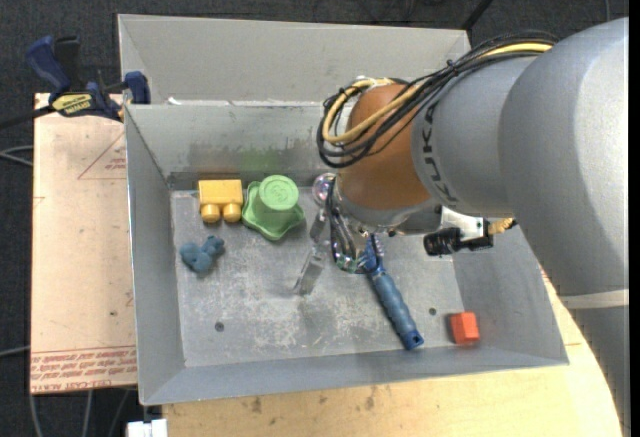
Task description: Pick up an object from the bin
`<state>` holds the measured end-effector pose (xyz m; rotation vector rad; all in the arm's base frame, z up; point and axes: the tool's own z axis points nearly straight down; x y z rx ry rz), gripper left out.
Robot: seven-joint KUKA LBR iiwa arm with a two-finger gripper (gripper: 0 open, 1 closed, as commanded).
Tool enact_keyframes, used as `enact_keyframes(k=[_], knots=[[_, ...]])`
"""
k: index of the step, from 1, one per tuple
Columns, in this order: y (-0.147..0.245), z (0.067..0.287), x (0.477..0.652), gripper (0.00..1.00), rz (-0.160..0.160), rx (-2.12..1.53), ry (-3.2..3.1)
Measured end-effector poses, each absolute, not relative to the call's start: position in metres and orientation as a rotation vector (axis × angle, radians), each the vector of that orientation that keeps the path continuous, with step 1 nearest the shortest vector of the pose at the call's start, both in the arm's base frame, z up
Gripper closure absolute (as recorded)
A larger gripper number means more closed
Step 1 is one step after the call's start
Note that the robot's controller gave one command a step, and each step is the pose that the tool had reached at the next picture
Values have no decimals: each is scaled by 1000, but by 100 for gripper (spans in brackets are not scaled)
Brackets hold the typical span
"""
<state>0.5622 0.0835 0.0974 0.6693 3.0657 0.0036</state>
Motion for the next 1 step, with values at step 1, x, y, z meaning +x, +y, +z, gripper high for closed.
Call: enact_keyframes(k=[1], knots=[[50,160,552,0,0,72,3135]])
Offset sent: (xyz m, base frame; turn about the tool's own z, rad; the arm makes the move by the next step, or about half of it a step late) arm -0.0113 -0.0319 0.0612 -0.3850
